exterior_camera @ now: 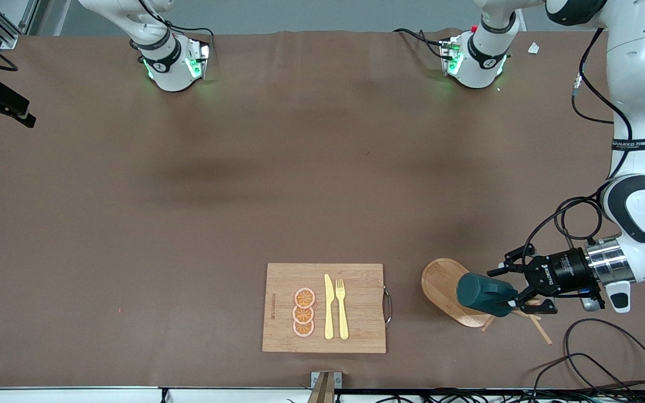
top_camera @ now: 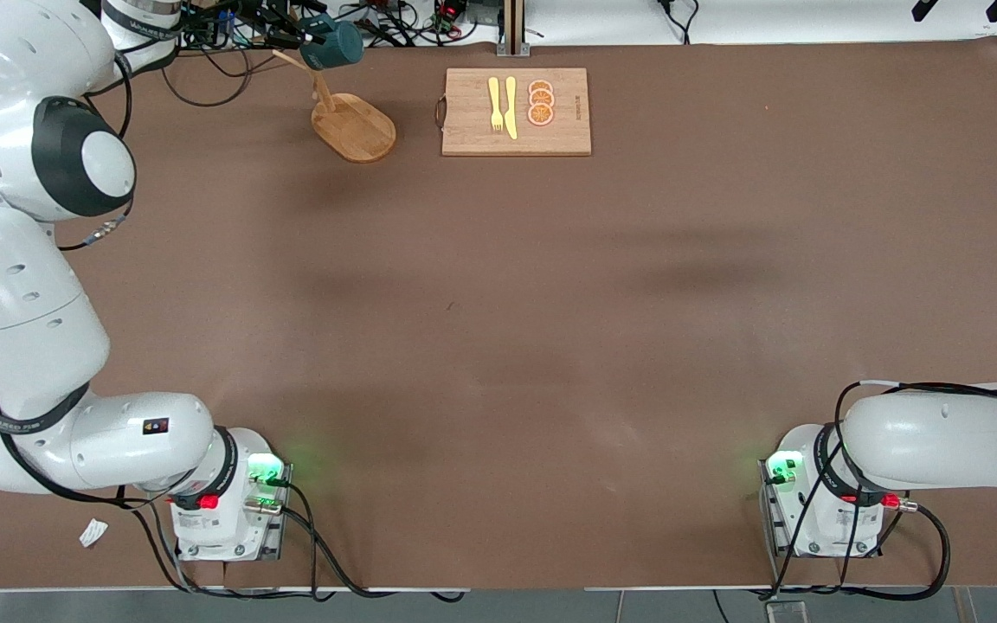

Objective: Pass cup and hang on rack
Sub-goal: 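Hang the mug on a rack peg and open the left gripper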

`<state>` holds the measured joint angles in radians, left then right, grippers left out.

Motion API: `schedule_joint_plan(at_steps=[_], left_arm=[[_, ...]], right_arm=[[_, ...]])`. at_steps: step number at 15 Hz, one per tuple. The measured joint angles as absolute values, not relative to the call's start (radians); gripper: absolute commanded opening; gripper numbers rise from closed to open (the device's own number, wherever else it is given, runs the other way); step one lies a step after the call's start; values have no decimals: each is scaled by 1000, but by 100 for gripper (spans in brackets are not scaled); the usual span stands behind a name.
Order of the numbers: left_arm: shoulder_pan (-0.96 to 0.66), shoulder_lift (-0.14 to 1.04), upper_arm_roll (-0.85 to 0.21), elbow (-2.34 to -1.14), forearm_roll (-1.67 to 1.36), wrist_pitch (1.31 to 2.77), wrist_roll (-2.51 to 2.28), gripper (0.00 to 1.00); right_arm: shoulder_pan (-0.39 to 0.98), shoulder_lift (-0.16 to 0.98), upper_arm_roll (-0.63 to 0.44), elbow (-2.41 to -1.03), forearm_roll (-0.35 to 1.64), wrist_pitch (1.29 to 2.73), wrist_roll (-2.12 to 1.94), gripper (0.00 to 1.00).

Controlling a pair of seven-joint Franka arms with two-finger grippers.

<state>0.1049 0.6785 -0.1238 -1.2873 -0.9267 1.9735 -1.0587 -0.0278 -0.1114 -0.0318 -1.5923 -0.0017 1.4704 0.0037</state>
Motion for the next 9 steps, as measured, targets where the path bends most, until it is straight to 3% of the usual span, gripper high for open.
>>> schedule_joint_plan(at_steps=[9], left_arm=[[-41,526,-164,-1278,-521,1956,-1095,100]], right_arm=[[-33,-111,-32,-1567,-2,1436,4,100]])
